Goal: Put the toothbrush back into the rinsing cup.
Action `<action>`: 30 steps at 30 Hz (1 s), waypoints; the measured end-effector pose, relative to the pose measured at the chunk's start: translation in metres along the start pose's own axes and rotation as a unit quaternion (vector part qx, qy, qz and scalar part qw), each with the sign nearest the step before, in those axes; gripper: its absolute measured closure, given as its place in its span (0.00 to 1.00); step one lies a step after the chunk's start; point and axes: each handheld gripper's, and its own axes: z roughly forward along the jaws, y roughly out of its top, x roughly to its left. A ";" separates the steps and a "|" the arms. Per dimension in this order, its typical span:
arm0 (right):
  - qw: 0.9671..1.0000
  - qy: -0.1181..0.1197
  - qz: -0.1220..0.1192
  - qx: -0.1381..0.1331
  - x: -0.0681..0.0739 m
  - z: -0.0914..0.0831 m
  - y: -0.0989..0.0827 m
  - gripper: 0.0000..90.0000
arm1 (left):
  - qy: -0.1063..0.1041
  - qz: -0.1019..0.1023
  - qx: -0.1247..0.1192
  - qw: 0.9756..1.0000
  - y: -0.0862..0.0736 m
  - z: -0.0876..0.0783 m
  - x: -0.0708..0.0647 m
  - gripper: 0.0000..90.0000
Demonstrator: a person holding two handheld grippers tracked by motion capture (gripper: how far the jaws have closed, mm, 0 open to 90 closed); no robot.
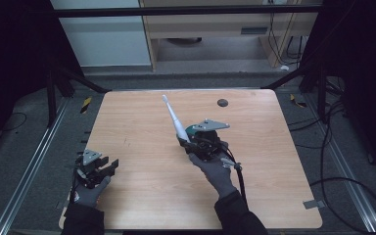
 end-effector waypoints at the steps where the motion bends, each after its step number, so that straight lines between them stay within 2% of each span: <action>1: 1.000 -0.005 0.001 -0.006 -0.001 0.001 0.002 0.74 | 0.000 0.000 0.000 1.000 0.000 0.000 0.000 0.60; 10: 0.998 -0.033 0.021 -0.047 -0.006 0.011 0.018 0.74 | -0.001 0.000 0.000 1.000 0.000 0.001 0.000 0.60; 15: 0.996 -0.052 0.029 -0.069 -0.008 0.017 0.024 0.74 | 0.000 -0.002 -0.001 1.000 0.000 0.001 0.000 0.60; 19: 0.992 -0.077 0.039 -0.094 -0.015 0.022 0.031 0.74 | -0.001 -0.003 -0.001 1.000 0.000 0.001 0.000 0.60; 23: 0.989 -0.094 0.047 -0.102 -0.023 0.027 0.033 0.74 | -0.001 -0.003 -0.001 1.000 0.000 0.001 0.001 0.60; 30: 0.987 -0.110 0.050 -0.101 -0.032 0.035 0.032 0.74 | -0.002 -0.003 0.000 1.000 0.000 0.001 0.001 0.60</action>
